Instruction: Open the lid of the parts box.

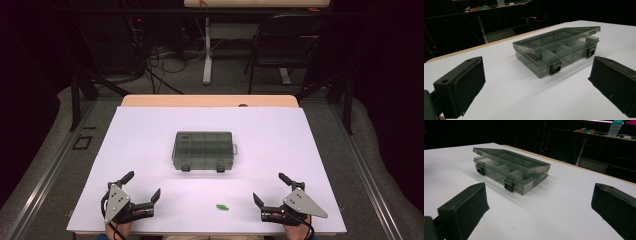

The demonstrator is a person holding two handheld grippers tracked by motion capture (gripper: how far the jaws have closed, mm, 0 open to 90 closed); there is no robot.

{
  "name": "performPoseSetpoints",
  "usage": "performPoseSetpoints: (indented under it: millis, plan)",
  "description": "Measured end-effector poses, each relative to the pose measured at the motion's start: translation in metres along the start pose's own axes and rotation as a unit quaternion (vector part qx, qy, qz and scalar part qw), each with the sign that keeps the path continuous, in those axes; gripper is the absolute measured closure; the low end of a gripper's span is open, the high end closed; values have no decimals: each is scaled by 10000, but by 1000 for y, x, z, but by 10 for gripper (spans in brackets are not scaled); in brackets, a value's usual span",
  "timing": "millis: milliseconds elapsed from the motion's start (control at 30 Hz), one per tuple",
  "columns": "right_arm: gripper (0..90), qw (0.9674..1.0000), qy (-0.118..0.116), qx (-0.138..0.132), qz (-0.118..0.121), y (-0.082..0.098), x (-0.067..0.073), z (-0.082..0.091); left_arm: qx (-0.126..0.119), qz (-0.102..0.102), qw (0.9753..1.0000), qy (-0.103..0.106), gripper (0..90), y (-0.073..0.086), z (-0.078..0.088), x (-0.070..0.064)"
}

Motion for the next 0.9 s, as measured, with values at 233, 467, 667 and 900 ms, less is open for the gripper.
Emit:
performPoseSetpoints:
  millis: [233, 467, 667, 900]
  plan:
    - [0, 10000, -54, -3, -32, -1, 0, 0, 4, -6, 10000, 49, 0, -1, -1, -2]
    - [0, 9997, -204, 76, 59, 0, 3, -5, 61, -16, 10000, 57, 0, -2, -4, -4]
    - [0, 9992, -292, 244, 120, -1, 5, -9, 91, -9, 9998, 157, 1, -4, -8, -7]
    - [0, 9984, -449, 314, 148, -1, 4, -16, 191, 23, 9996, 182, 1, -7, -15, -6]
Point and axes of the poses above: each handheld gripper's, and its own axes: z roughly backward along the jaws, y roughly out of its underside, x roughly to its left, the point moved 8 cm from there along -z, roughly forward along the jaws, and after that the axes turned 4 degrees about x, right-handed, at the moved point
